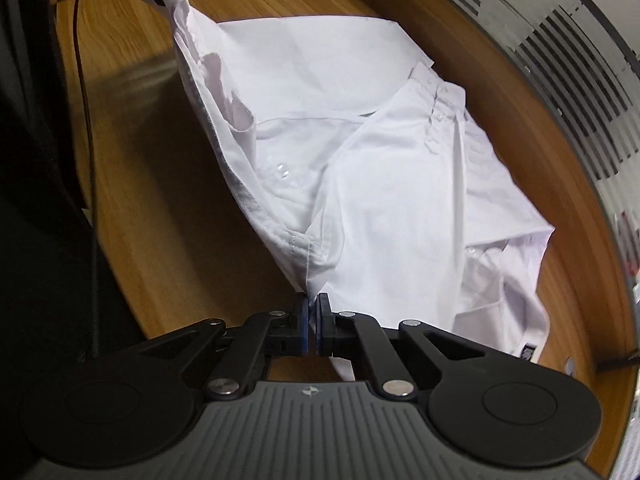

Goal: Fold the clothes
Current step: 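Grasp the shirt hem with the left gripper while the right gripper pinches the shirt side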

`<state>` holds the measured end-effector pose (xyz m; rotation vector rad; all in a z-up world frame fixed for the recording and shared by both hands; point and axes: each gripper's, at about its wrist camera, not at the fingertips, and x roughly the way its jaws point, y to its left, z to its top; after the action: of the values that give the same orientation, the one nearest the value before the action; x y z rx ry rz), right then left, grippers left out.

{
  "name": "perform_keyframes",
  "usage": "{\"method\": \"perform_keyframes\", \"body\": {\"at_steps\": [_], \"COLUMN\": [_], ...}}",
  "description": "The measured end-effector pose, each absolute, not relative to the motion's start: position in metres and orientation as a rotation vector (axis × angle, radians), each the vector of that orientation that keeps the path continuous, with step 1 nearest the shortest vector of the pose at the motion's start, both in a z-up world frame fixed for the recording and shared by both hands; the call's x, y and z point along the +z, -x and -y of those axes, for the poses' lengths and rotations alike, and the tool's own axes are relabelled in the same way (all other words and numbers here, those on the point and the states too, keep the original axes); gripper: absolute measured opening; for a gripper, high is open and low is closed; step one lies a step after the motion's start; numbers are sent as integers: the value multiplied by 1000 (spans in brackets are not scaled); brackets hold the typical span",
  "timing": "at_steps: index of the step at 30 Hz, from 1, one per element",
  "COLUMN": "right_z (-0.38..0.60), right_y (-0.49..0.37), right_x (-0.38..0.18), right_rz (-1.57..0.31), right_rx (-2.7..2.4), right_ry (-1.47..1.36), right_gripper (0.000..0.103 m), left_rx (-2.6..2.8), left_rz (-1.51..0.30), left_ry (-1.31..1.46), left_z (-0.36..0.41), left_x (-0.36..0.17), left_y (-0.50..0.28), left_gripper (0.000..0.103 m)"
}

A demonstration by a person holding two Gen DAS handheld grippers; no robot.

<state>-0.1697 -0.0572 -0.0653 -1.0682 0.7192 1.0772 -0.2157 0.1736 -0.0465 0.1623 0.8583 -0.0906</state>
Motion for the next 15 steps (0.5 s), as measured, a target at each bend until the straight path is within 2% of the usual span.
{"method": "perform_keyframes", "body": {"at_steps": [8, 15], "right_z": [22, -15], "right_y": [104, 40], "right_x": [-62, -80], "right_rz": [-719, -777], "right_rx": [1097, 1140], "right_ry": [1110, 1129], "right_gripper": [3, 3], "left_rx": [-4, 50], "left_rz": [-875, -1018], "left_ry": [-97, -50], "left_z": [-210, -240], "left_x": [-41, -81], "left_y": [146, 86], "left_gripper": [5, 6]}}
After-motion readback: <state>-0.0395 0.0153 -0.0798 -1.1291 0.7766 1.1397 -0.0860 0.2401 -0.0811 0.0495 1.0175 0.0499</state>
